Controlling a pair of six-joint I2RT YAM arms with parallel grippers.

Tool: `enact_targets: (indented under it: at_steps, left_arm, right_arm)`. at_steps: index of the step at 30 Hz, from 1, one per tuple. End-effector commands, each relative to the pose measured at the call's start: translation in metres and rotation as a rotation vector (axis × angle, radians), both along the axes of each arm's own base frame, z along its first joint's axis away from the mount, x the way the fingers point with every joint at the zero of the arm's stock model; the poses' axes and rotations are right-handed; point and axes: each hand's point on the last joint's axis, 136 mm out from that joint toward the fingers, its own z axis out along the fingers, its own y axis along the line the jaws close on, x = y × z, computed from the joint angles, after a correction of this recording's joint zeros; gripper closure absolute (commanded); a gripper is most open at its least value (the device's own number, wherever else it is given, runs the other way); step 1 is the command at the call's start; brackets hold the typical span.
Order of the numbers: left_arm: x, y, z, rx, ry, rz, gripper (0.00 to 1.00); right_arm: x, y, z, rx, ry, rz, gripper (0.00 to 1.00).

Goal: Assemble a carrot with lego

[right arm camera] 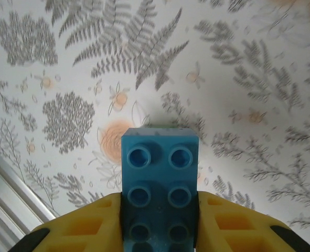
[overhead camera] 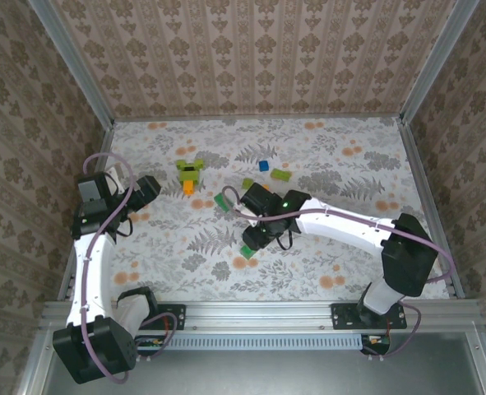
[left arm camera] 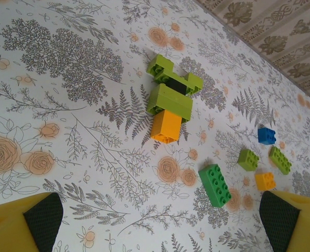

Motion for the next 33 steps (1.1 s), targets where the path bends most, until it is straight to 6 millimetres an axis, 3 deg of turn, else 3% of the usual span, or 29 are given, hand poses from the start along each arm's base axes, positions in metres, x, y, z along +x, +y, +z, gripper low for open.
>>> enact_targets:
  at_steps: [1, 16, 33]
  left_arm:
    - [0.001, -0.002, 0.0, -0.01, -0.011, -0.012, 0.0]
    - [0.002, -0.003, 0.0, -0.012, -0.013, -0.016, 0.0]
    - [0.002, -0.003, 0.0, -0.013, -0.013, -0.017, 0.0]
  right_arm:
    - [-0.012, 0.0, -0.007, -0.02, 0.029, 0.029, 0.67]
    - [-0.007, 0.017, -0.032, -0.08, 0.029, 0.052, 0.67]
    - [-0.004, 0.019, -0.044, -0.12, 0.023, 0.054, 0.67]
